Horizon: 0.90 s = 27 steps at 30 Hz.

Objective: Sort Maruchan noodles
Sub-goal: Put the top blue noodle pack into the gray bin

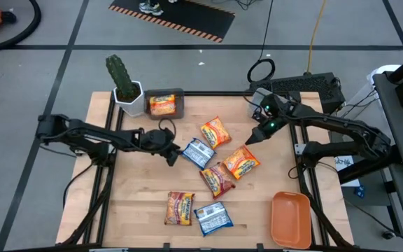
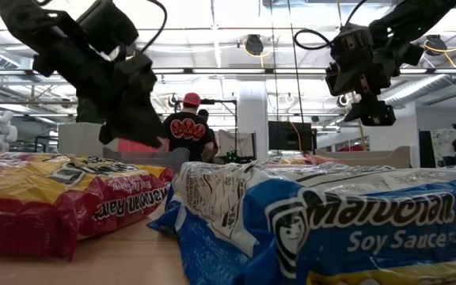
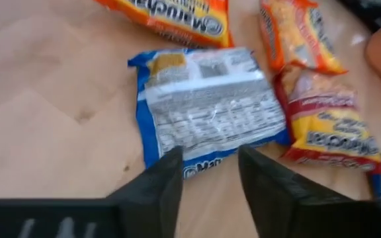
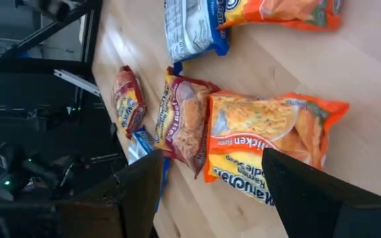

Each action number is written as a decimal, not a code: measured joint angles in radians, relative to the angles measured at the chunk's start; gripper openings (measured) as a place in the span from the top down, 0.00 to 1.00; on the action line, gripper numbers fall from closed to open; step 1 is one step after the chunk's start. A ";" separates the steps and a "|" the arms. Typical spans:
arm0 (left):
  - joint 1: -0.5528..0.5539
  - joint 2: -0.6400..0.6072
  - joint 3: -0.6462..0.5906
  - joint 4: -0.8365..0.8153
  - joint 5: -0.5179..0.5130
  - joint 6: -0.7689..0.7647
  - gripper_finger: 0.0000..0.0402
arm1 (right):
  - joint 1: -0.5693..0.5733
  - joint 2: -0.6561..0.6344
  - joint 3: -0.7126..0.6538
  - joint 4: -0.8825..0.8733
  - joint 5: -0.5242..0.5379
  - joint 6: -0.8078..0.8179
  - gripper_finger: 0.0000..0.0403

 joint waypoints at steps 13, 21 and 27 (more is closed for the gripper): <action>-0.071 0.187 0.000 0.000 -0.053 0.133 0.34 | 0.000 -0.091 0.000 -0.039 -0.053 -0.009 0.38; -0.075 0.277 0.001 0.126 -0.116 0.294 0.34 | 0.000 -0.141 0.000 -0.039 -0.019 0.032 0.38; -0.073 0.321 0.002 0.174 -0.132 0.381 0.34 | 0.001 -0.145 0.000 0.002 0.045 0.097 0.38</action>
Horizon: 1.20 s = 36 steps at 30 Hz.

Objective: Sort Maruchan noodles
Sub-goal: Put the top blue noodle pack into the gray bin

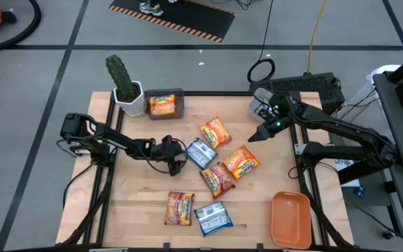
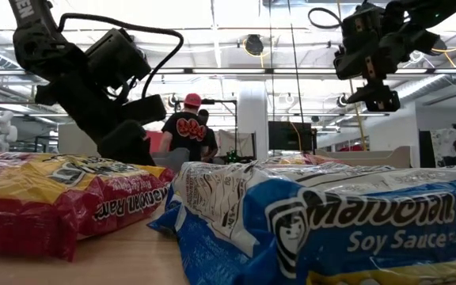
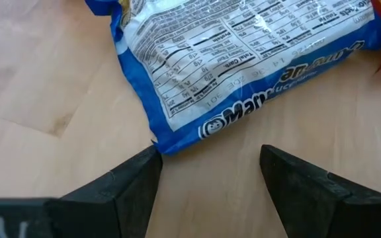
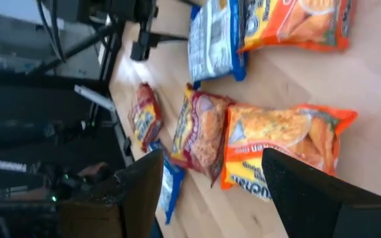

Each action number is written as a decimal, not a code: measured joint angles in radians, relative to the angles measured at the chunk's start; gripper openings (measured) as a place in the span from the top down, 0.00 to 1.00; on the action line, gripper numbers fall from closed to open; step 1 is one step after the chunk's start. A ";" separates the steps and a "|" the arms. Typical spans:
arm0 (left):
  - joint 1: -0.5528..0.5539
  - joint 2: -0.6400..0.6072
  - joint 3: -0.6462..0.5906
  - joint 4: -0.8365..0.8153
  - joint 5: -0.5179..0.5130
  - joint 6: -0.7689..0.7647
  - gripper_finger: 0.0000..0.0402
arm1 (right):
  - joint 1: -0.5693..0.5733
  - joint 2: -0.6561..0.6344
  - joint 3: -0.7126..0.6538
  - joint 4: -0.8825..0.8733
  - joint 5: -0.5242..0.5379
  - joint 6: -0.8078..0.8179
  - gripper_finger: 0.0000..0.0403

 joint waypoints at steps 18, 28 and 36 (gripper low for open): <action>0.087 -0.050 0.000 -0.056 0.048 0.282 0.41 | 0.058 0.000 0.000 0.311 0.233 0.447 0.38; 0.190 0.033 -0.001 0.072 0.249 0.447 0.43 | 0.195 0.000 0.000 0.402 0.402 0.563 0.38; 0.199 0.038 -0.003 0.127 0.324 0.516 0.69 | 0.312 0.000 0.000 0.426 0.552 0.647 0.38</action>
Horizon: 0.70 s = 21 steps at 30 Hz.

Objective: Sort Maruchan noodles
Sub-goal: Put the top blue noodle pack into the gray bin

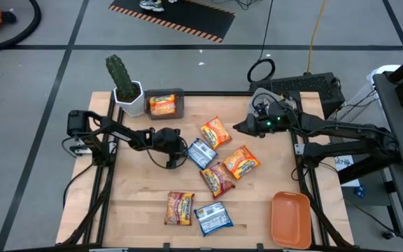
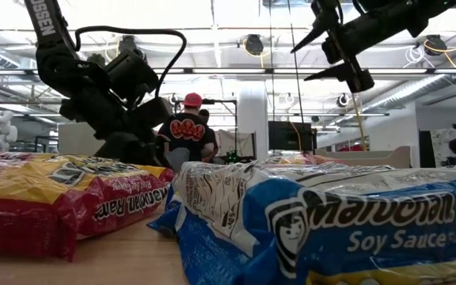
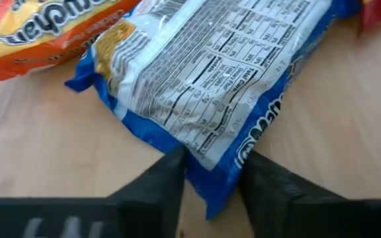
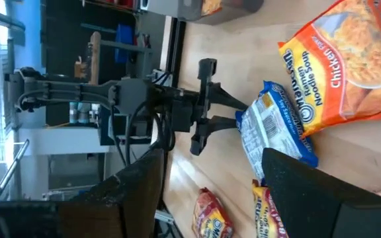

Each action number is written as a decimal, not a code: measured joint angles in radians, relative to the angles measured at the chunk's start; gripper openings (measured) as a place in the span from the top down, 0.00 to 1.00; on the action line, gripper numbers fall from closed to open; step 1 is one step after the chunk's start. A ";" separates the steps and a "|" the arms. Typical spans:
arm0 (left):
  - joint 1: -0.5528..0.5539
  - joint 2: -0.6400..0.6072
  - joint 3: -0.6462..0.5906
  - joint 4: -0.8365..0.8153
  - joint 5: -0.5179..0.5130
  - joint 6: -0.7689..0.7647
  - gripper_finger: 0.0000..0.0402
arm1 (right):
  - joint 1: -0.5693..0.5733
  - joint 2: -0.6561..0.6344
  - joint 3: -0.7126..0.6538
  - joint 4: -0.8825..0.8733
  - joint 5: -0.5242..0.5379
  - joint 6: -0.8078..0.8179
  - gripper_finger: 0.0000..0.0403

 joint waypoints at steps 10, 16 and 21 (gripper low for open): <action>-0.006 -0.009 -0.002 0.020 -0.016 -0.110 0.95 | 0.112 0.002 0.000 0.028 0.139 0.034 0.38; -0.008 -0.010 -0.002 0.027 -0.009 -0.174 0.96 | 0.151 0.002 0.000 0.028 0.167 0.017 0.38; -0.008 -0.055 -0.001 0.030 -0.001 -0.283 0.96 | 0.156 0.008 0.000 0.028 0.168 0.009 0.38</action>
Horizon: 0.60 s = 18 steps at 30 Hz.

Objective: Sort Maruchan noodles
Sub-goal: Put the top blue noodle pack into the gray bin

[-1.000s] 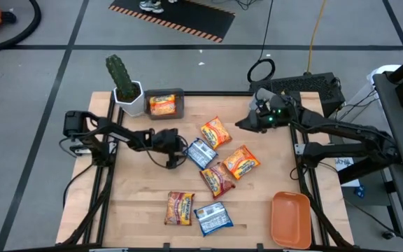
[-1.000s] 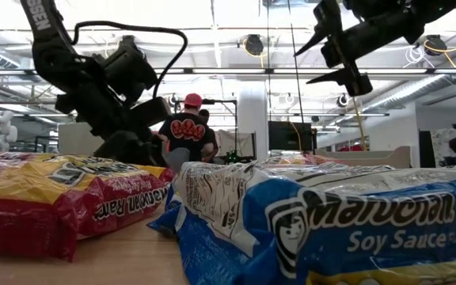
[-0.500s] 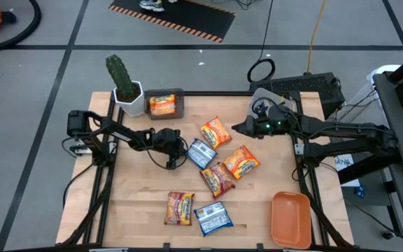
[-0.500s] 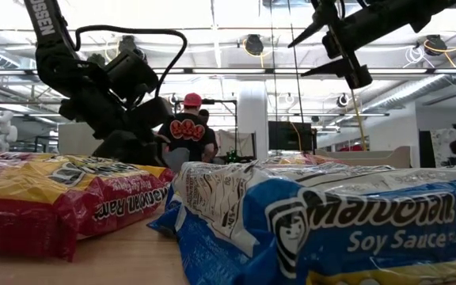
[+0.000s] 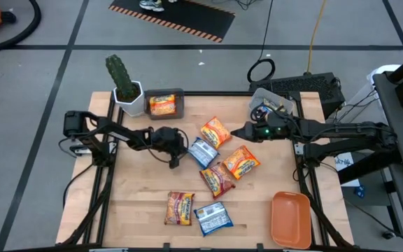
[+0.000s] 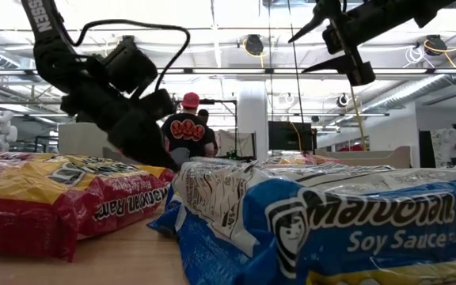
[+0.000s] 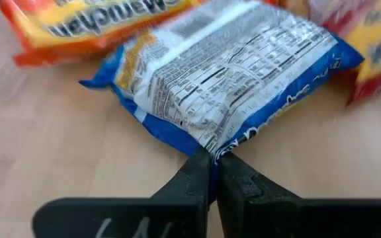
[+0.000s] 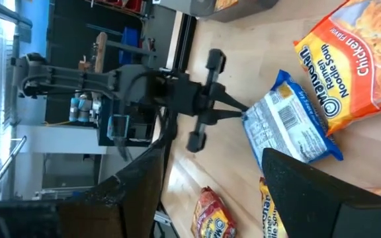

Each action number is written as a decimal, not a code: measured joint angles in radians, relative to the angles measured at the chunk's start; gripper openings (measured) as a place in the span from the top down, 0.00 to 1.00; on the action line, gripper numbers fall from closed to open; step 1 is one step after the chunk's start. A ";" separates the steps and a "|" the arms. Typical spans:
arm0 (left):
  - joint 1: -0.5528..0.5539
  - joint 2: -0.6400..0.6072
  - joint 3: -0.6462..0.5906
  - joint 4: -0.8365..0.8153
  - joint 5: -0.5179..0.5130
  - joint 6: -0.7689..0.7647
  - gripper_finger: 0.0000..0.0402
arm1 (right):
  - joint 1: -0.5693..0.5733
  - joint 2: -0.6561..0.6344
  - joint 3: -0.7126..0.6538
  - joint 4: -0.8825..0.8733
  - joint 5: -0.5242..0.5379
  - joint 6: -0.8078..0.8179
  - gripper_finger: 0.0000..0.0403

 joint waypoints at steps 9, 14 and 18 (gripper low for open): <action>0.002 -0.136 0.000 -0.002 -0.002 -0.203 0.96 | 0.018 0.000 0.000 0.043 0.022 -0.022 0.38; 0.003 -0.203 0.000 -0.005 -0.003 -0.328 0.96 | 0.016 0.000 0.001 0.148 0.052 -0.095 0.38; 0.002 -0.234 0.000 -0.009 -0.019 -0.403 0.96 | 0.008 0.000 0.001 0.188 0.050 -0.177 0.38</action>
